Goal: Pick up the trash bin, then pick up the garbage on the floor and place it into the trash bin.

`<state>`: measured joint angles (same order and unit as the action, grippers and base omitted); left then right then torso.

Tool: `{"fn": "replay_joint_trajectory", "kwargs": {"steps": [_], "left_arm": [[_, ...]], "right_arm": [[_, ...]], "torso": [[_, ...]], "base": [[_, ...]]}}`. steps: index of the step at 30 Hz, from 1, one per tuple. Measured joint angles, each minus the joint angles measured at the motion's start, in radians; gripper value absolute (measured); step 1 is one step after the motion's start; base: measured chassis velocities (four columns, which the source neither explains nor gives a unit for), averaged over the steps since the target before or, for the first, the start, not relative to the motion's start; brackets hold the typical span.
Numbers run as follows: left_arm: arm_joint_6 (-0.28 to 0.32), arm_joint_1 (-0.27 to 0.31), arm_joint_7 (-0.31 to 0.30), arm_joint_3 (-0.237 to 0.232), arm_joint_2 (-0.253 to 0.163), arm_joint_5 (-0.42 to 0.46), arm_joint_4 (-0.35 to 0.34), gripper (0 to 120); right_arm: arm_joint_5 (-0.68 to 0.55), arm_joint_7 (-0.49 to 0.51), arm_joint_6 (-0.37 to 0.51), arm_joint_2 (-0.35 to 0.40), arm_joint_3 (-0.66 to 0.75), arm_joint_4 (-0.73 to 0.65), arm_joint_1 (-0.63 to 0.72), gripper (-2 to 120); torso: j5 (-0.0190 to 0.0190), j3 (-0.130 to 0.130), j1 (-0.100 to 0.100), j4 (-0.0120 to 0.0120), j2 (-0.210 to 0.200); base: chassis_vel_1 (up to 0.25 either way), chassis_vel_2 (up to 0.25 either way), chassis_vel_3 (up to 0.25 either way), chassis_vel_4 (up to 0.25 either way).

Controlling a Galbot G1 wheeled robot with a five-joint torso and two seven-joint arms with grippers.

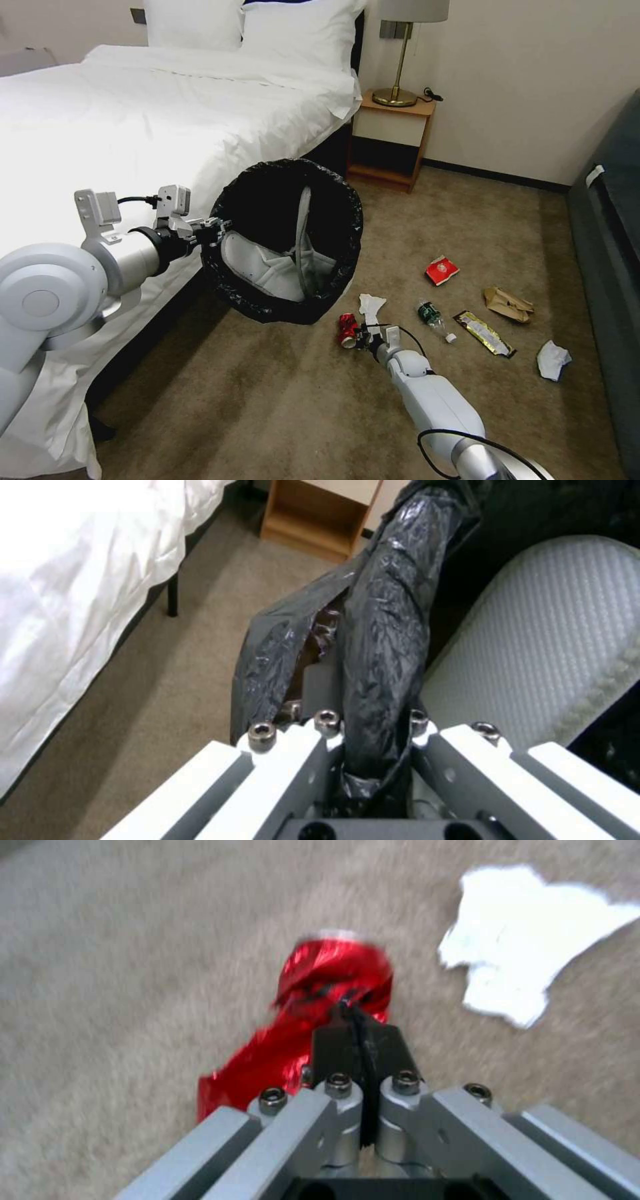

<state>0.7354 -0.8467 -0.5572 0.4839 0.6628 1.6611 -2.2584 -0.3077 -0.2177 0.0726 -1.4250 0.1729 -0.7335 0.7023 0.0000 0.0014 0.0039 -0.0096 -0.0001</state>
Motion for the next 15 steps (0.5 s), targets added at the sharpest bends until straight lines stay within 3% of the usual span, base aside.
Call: {"fn": "replay_joint_trajectory", "kwargs": {"steps": [9, 15], "left_arm": [[0.000, -0.001, 0.014, -0.005, 0.004, -0.015, 0.002, 1], [0.000, 0.002, 0.017, -0.006, -0.001, -0.015, 0.005, 1]], "right_arm": [[-0.116, 0.046, 0.076, 0.048, -0.031, -0.172, 0.054, 1], [-0.113, 0.065, 0.093, 0.020, -0.051, -0.133, 0.042, 25]], "torso": [[-0.0001, 0.000, 0.000, -0.0002, 0.000], [-0.0002, 0.000, 0.000, -0.0001, 0.000]], "base": [[0.000, 0.000, 0.000, 0.000], [0.000, 0.000, 0.000, 0.000]]}}
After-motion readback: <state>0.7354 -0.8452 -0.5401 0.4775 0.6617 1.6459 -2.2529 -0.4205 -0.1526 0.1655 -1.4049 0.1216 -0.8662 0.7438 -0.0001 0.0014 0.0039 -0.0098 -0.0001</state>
